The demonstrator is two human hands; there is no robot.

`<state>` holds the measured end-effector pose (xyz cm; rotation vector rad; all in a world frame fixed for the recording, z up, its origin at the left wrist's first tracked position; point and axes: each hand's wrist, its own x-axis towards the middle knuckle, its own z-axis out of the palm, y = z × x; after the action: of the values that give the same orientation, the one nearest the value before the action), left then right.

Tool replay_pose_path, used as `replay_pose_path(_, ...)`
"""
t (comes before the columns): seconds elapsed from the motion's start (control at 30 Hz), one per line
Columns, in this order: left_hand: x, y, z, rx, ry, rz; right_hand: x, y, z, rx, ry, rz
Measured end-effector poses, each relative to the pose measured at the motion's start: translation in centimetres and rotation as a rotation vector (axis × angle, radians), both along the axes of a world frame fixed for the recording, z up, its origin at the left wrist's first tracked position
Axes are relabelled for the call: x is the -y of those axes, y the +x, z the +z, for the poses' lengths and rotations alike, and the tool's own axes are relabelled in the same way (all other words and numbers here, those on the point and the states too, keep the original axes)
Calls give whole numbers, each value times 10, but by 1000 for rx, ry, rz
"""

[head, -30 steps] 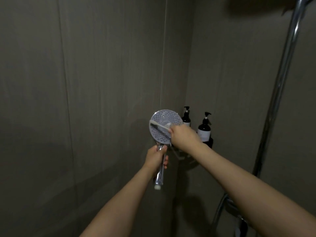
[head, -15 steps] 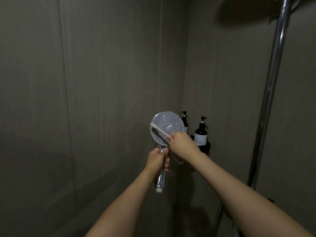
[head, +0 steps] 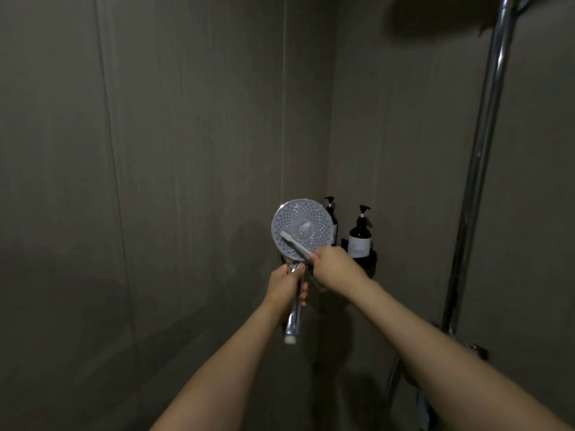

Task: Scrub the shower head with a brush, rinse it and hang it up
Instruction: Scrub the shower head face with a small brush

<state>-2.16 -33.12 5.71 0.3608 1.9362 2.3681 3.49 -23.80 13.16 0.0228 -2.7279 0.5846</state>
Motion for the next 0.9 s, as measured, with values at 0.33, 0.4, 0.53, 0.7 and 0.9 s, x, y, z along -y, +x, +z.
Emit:
replay_pose_path(0.33, -6, 5, -2, 24, -15, -12, -43, -5, 29, -191, -107, -178)
replay_pose_path(0.4, -7, 6, 1, 30, 7, -15, -36, -5, 26, -158, -107, -156)
replay_pose_path(0.53, -7, 7, 3, 51, 84, -21, -11, -5, -8, 62, 25, -25)
replay_pose_path(0.7, -4, 10, 4, 39, 99, -30, -13, -4, 1, 7, 100, -43)
replay_pose_path(0.9, -1, 8, 6, 29, 43, -11, -37, -8, 29, -145, -28, -182)
